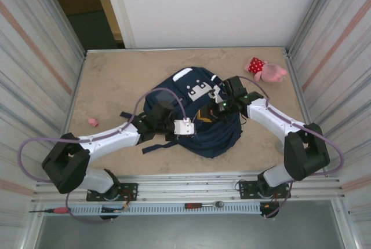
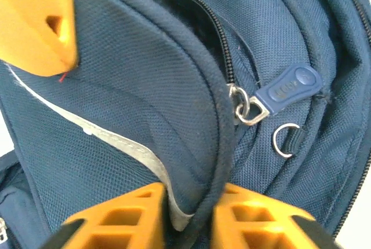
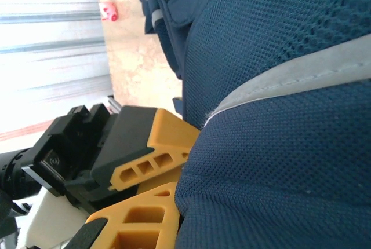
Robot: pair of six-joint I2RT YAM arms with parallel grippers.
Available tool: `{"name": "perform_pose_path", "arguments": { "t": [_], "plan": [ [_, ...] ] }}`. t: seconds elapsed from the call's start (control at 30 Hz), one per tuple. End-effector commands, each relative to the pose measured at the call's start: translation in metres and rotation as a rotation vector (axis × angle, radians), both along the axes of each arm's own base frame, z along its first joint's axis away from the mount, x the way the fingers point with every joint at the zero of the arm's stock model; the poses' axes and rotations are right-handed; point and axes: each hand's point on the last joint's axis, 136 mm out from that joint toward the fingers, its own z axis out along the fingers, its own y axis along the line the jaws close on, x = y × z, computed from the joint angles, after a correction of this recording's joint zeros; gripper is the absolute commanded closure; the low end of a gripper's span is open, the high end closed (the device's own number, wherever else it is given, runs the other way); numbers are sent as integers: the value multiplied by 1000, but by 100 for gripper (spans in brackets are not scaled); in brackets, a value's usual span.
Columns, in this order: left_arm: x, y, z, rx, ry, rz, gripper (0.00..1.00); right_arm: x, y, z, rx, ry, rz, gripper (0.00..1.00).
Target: Pack the student bag
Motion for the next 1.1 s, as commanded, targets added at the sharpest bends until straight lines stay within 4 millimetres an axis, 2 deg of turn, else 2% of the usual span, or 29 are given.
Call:
{"name": "perform_pose_path", "arguments": {
  "t": [0.0, 0.03, 0.07, 0.17, 0.2, 0.27, 0.4, 0.47, 0.6, 0.73, 1.07],
  "plan": [
    [-5, -8, 17, -49, 55, -14, 97, -5, -10, 21, -1, -41, 26, 100],
    [-10, -9, 21, -72, 91, -11, 100, -3, -16, 19, -28, -53, 10, 99],
    [-15, -9, 24, -99, 122, -13, 100, -2, -22, 18, -54, -68, -5, 94],
    [-24, -9, 27, -152, 195, 19, 100, -4, -36, 20, -117, -123, -39, 65],
    [-27, -8, 26, -155, 211, 26, 100, -6, -42, 22, -137, -145, -55, 59],
    [-28, -7, 25, -156, 230, 38, 100, -12, -53, 29, -178, -193, -87, 55],
    [-28, -7, 27, -140, 257, 43, 100, -35, -82, 40, -326, -286, -138, 54],
    [-28, -8, 30, -146, 280, 47, 100, -49, -87, 43, -387, -334, -129, 54],
    [-28, -10, 36, -184, 338, 46, 100, -73, -82, 41, -481, -446, -71, 54],
    [-24, -9, 38, -229, 419, 59, 100, -80, -69, 37, -554, -573, 14, 54],
    [-22, -11, 36, -229, 473, 50, 100, -73, -14, 30, -559, -681, 166, 53]
  ]
}}
